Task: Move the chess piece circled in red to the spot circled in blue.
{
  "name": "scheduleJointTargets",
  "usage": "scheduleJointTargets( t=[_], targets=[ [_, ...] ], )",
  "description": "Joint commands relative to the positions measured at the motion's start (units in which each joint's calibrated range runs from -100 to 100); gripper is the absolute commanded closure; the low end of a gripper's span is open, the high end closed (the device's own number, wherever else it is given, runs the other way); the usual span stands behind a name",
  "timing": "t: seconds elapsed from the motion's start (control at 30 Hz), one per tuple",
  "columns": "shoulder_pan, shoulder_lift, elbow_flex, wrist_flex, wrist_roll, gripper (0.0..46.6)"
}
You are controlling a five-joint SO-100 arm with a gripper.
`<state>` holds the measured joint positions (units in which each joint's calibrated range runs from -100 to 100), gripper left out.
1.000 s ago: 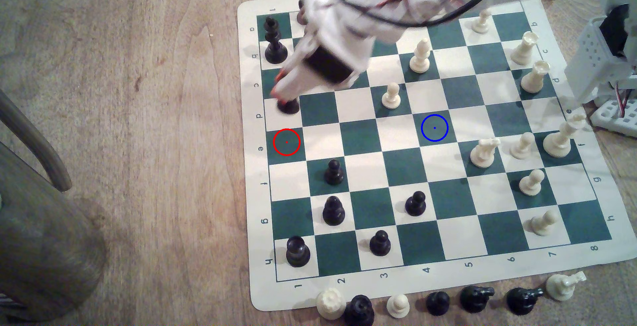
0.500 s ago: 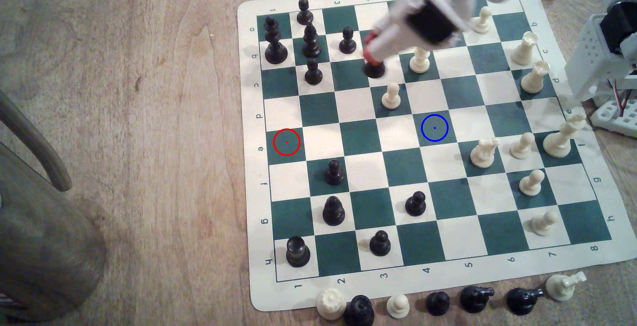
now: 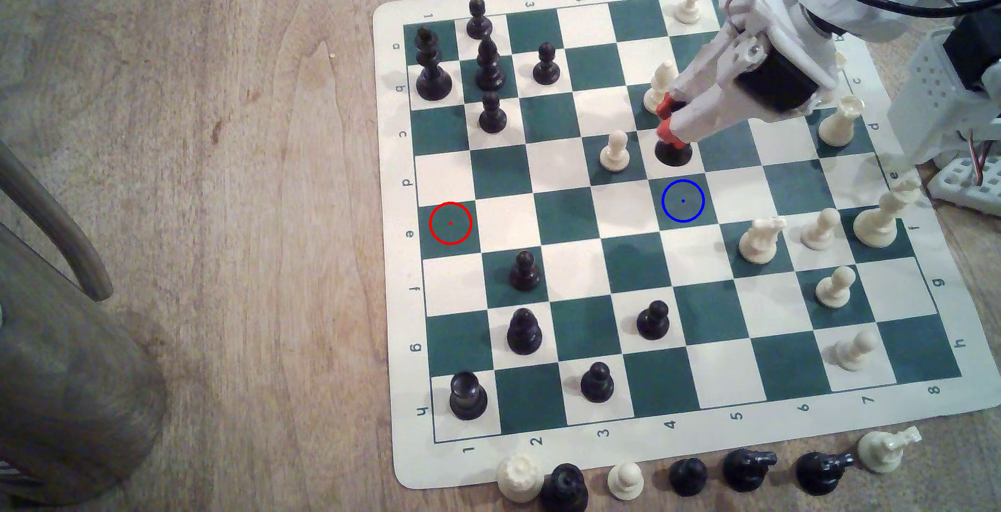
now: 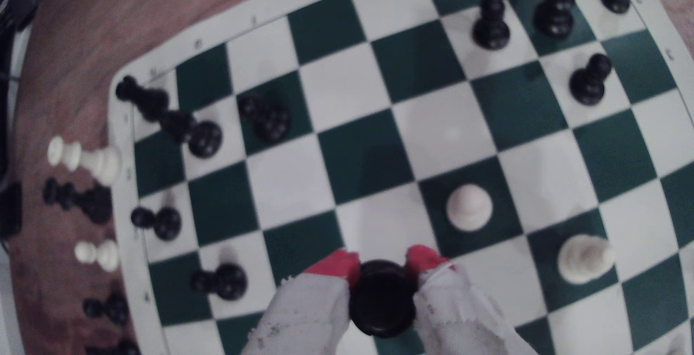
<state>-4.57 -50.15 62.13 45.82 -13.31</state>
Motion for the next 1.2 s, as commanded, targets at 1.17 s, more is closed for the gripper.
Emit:
scheduleJointTargets(
  t=[1.17],
  targets=[
    [-1.4, 16.0, 6.2, -16.2, 0.7, 46.4]
  ],
)
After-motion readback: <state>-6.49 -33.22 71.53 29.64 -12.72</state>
